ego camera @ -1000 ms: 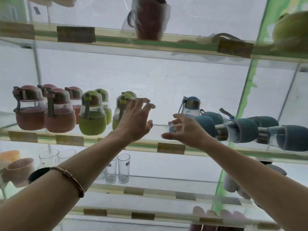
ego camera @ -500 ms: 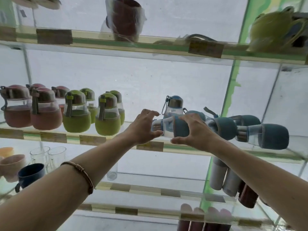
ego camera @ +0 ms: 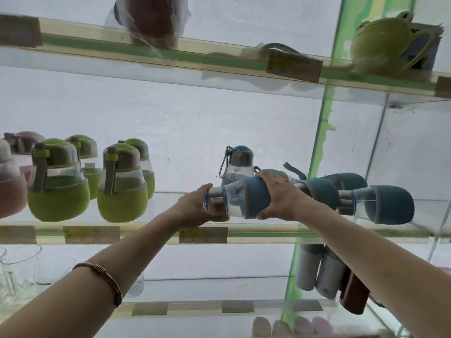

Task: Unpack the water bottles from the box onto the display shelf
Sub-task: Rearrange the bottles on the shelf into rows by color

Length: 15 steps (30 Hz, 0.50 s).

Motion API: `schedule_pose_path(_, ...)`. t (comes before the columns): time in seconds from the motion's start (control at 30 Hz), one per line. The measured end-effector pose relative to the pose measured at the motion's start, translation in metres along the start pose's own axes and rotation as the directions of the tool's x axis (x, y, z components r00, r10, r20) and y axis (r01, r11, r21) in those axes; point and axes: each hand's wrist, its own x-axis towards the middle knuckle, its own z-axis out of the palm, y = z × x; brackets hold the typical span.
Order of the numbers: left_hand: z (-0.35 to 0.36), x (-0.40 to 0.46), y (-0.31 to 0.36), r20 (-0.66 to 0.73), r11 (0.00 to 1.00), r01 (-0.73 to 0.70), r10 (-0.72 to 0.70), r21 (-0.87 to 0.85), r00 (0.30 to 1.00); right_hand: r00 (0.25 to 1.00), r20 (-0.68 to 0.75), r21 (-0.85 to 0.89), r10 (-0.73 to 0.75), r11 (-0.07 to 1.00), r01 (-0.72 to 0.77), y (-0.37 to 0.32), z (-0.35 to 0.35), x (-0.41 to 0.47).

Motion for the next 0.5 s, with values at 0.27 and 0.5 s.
schedule_pose_path(0.27,0.008,0.006,-0.012,-0.069,0.994,-0.049,0.043,-0.097,0.997,0.999,-0.002,-0.052,-0.038,0.998,0.038,0.012,0.001,0.011)
schedule_pose_path(0.5,-0.002,-0.002,-0.008,-0.228,0.953,-0.160,0.101,-0.259,0.968,0.989,-0.080,0.012,-0.126,0.992,0.128,0.012,0.015,0.014)
